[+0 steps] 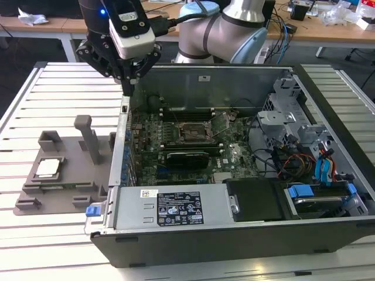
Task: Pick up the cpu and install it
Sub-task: 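Reach for the cpu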
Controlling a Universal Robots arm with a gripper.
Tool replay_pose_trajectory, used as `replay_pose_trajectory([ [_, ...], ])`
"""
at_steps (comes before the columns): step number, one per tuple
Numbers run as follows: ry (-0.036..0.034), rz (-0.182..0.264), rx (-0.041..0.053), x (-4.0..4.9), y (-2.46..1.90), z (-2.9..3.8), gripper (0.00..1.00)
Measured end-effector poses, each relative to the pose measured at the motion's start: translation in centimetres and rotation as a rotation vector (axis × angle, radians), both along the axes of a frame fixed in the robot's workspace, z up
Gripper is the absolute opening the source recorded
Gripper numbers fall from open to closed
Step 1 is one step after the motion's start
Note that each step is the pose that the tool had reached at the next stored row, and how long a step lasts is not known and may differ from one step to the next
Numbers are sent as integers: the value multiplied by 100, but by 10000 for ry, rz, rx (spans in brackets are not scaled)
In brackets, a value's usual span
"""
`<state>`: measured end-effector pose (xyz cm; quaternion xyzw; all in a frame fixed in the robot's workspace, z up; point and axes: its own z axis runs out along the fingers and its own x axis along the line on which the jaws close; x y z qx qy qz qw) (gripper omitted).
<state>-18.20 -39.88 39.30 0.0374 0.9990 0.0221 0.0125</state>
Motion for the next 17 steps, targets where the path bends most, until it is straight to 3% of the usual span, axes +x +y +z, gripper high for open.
replay_pose_trajectory([
  [1,-1,1,0,-60,0,-1,11],
  [5,-1,0,0,-157,0,-2,11],
  [17,0,-1,0,-358,0,-4,11],
])
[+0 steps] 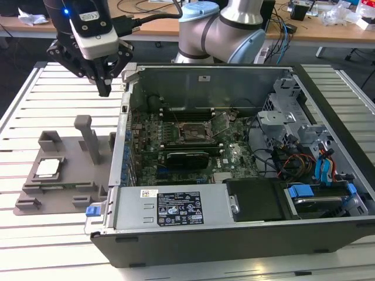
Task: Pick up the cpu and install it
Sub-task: 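Reach for the cpu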
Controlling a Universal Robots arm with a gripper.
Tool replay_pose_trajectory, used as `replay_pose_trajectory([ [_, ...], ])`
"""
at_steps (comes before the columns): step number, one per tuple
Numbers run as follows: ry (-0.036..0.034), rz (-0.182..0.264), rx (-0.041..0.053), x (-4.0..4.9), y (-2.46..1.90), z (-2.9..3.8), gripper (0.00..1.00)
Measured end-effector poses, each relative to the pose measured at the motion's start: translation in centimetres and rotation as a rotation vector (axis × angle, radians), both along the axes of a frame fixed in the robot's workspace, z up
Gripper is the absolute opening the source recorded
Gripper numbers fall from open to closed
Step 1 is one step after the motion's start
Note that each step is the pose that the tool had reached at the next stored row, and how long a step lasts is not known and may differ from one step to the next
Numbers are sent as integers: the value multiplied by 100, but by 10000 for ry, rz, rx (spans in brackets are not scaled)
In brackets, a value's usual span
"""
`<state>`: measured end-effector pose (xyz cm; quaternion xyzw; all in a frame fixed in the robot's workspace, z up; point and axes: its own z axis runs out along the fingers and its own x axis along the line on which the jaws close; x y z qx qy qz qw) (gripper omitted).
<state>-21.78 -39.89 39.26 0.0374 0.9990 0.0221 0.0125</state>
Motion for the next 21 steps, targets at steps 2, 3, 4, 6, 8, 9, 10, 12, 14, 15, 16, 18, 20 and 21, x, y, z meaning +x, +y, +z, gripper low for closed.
replay_pose_trajectory([
  [2,0,1,0,-52,0,0,11],
  [3,1,1,0,-76,0,0,11],
  [4,0,1,0,-103,0,0,11],
  [6,0,0,0,-160,0,0,11],
  [8,0,1,0,-231,0,0,11],
  [9,0,1,0,-280,0,0,11],
  [10,0,1,0,-319,0,0,11],
  [12,0,1,1,-452,0,-2,11],
  [14,0,1,0,-506,0,-2,11],
  [15,0,1,0,-544,0,-2,11],
  [16,1,0,0,-575,0,-2,11],
  [18,0,1,0,-707,0,-5,11],
  [20,0,2,0,-767,0,-5,11],
  [21,1,0,0,-810,0,-5,11],
])
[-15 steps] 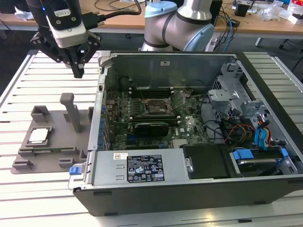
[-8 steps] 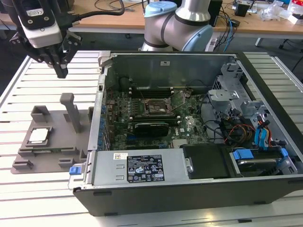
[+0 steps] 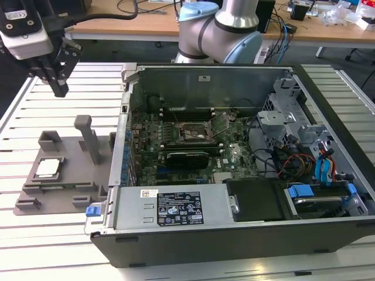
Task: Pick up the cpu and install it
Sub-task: 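Reach for the cpu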
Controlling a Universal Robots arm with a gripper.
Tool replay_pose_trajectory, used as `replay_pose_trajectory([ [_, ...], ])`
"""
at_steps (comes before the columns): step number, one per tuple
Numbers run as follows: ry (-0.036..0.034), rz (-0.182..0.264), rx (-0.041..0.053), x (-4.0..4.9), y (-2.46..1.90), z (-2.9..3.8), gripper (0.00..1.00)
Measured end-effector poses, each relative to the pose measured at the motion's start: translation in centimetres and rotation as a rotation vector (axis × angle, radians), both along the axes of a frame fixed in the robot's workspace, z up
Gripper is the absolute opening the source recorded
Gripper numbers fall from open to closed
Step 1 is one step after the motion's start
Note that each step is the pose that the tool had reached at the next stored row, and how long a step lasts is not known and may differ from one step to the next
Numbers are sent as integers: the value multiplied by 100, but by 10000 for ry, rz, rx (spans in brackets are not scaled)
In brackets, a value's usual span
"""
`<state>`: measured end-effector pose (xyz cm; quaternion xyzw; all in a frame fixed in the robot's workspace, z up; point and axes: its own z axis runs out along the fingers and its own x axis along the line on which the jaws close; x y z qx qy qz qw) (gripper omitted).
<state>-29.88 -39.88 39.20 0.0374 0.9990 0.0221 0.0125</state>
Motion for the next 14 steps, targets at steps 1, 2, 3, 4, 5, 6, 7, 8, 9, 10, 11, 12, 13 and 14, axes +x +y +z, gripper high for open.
replay_pose_trajectory([
  [1,-1,-1,0,-39,0,-1,11],
  [2,0,0,0,-87,0,-1,11],
  [3,-1,0,1,-145,0,-2,11],
  [4,0,0,0,-184,0,-3,11],
  [5,-1,0,0,-241,0,-4,11],
  [6,-1,0,0,-280,0,-5,11],
  [7,0,0,0,-317,0,-6,11],
  [8,0,-1,0,-344,0,-6,11],
  [9,0,0,0,-372,0,-7,11],
  [10,0,0,0,-402,0,-7,11],
  [11,-1,1,0,-427,0,-8,11],
  [12,-1,0,0,-460,0,-8,11],
  [13,-1,0,0,-517,0,-9,11],
  [14,0,0,0,-568,0,-9,11],
])
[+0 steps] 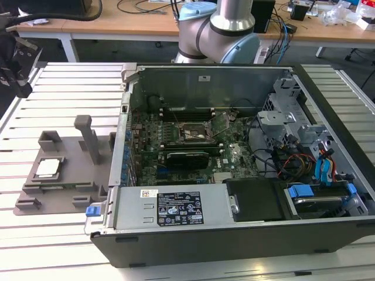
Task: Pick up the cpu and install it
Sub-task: 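Reach for the cpu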
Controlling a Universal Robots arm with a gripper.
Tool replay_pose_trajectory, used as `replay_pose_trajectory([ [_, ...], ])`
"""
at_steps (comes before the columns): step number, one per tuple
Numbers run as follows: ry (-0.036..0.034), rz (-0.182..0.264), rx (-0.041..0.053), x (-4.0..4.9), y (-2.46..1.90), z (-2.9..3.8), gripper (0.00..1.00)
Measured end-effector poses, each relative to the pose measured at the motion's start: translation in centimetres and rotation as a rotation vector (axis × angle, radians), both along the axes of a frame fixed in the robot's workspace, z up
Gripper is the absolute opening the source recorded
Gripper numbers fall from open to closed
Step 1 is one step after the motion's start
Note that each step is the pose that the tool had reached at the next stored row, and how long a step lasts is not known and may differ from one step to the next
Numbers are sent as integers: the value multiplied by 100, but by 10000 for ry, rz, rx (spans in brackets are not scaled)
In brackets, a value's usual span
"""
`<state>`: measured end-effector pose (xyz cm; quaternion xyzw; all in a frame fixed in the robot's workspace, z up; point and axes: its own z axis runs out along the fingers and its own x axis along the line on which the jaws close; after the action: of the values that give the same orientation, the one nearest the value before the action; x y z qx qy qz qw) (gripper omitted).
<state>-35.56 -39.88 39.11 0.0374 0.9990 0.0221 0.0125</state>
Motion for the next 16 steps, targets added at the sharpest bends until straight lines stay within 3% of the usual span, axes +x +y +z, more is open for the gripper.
replay_pose_trajectory([
  [16,-1,3,-16,-489,-1,-8,11],
])
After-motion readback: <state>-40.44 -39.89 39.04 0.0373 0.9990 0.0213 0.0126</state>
